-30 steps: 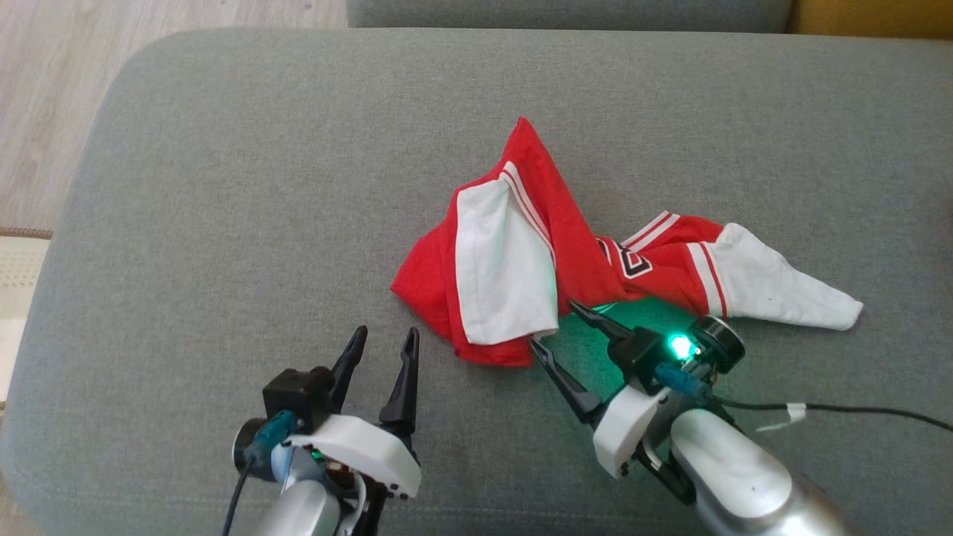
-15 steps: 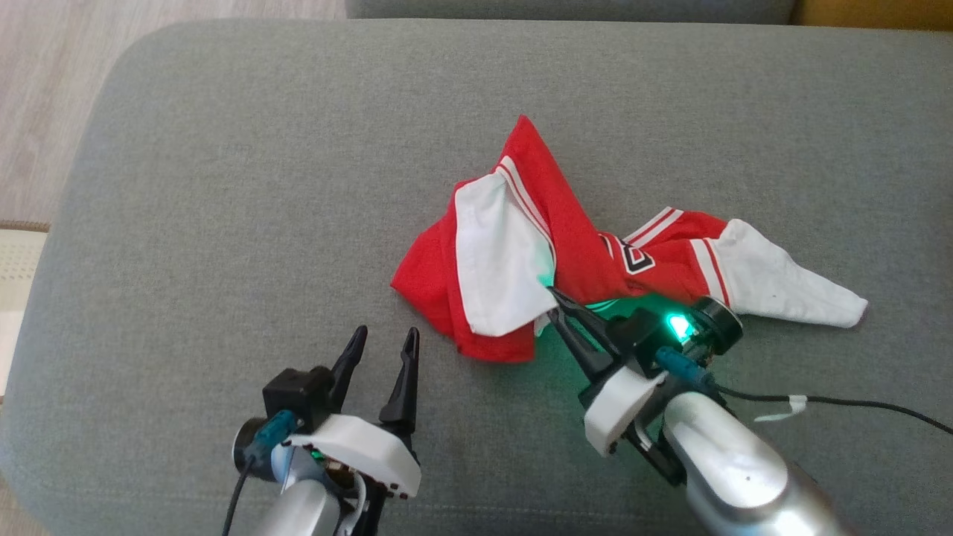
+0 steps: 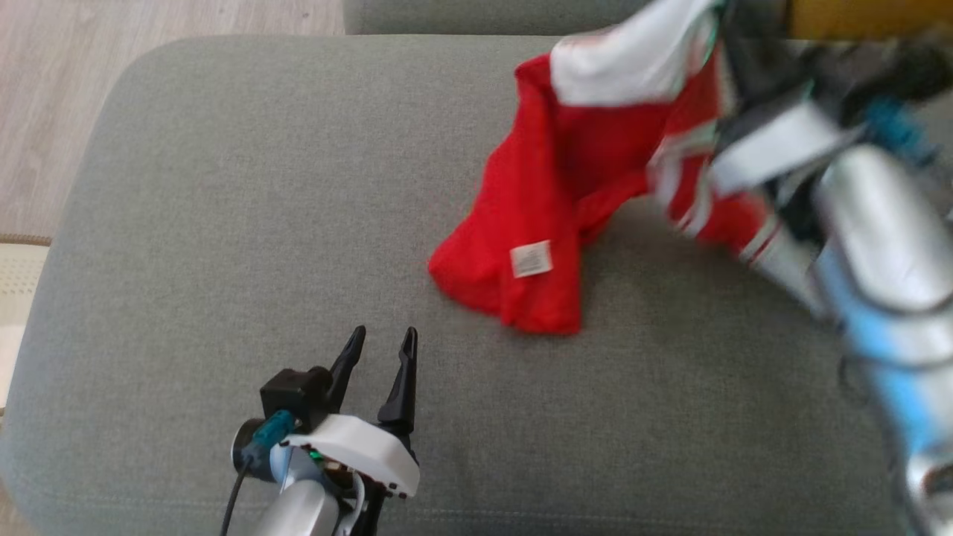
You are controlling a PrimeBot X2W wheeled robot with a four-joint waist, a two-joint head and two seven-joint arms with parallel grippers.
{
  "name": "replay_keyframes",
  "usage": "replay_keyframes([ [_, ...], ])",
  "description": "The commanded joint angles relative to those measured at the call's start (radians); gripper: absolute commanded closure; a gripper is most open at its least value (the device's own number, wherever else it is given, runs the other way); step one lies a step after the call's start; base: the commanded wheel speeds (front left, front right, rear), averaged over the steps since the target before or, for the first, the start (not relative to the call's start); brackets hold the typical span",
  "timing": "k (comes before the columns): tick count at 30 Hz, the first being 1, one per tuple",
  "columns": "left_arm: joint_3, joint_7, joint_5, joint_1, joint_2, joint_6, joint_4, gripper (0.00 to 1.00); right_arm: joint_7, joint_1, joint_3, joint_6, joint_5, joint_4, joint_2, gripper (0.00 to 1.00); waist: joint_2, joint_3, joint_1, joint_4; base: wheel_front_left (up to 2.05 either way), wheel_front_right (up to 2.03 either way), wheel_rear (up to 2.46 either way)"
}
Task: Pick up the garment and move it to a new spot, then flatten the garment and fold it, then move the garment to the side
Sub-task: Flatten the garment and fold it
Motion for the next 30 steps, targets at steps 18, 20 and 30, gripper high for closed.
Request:
replay_keyframes([
  [18, -0.051, -0.005, -0.051, -0.058, 0.005, 0.007, -0.035, 0.0, -0.011, -0.54, 0.097, -0.001, -0.082, 0.252, -0.035, 1.0, 0.0, 0.046, 0.0, 0.149, 0.0, 0.0, 0.0],
  [20, -0.046, -0.005, -0.056, -0.053, 0.005, 0.014, -0.038, 0.0, -0.011, -0.521, 0.106, -0.001, -0.091, 0.284, -0.037, 1.0, 0.0, 0.044, 0.0, 0.153, 0.0, 0.0, 0.0],
  [30, -0.031, -0.005, -0.036, -0.06, 0.005, 0.01, -0.044, 0.0, -0.011, -0.251, 0.061, -0.001, -0.032, 0.412, -0.173, 1.0, 0.0, 0.075, 0.0, 0.083, 0.0, 0.0, 0.0],
])
